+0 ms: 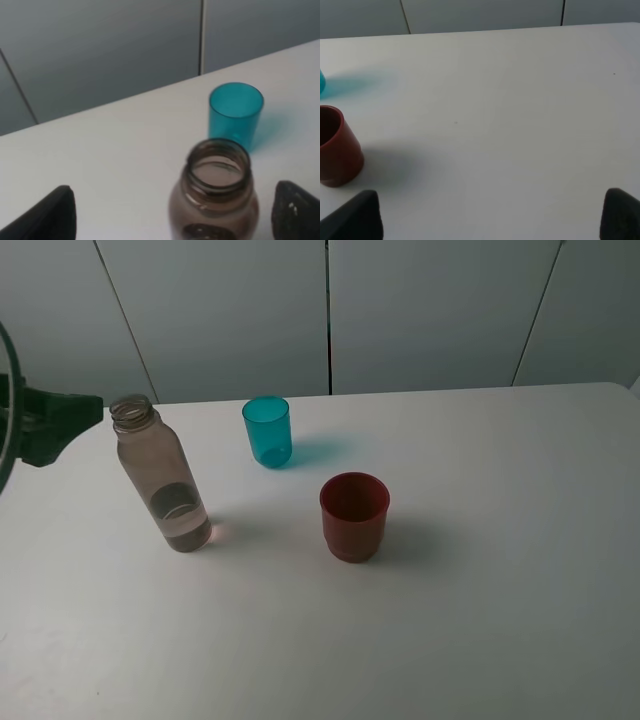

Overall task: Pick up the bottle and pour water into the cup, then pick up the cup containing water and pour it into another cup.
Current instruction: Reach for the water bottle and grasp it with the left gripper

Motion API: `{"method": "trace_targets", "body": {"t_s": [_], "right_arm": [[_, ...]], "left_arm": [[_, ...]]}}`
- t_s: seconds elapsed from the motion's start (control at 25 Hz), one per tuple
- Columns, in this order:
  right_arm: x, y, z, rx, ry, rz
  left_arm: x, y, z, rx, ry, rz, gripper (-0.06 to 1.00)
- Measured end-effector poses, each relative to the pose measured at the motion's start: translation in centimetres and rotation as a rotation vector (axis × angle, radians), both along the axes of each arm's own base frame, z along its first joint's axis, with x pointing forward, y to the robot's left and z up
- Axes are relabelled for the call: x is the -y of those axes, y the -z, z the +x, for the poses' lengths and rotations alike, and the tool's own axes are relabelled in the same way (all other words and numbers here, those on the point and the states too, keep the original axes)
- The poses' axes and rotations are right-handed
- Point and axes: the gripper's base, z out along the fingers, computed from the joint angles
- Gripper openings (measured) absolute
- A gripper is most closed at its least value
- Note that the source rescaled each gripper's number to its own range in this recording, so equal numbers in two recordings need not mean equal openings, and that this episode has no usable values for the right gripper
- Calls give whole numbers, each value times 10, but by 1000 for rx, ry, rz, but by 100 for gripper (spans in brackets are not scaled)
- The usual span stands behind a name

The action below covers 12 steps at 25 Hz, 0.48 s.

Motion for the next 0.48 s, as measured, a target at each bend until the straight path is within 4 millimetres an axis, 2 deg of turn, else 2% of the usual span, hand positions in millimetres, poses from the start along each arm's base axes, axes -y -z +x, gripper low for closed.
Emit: {"method": "trace_targets", "body": {"t_s": [0.12,0.24,0.48], "right_arm": [[0,0,0,0,0,0],[0,0,0,0,0,0],[0,0,0,0,3,5]], "left_arm": [[16,32,-8,36,64,34,99],[23,52,-14,48,69,39,99],[27,60,-17,26,44,-26,99]]}}
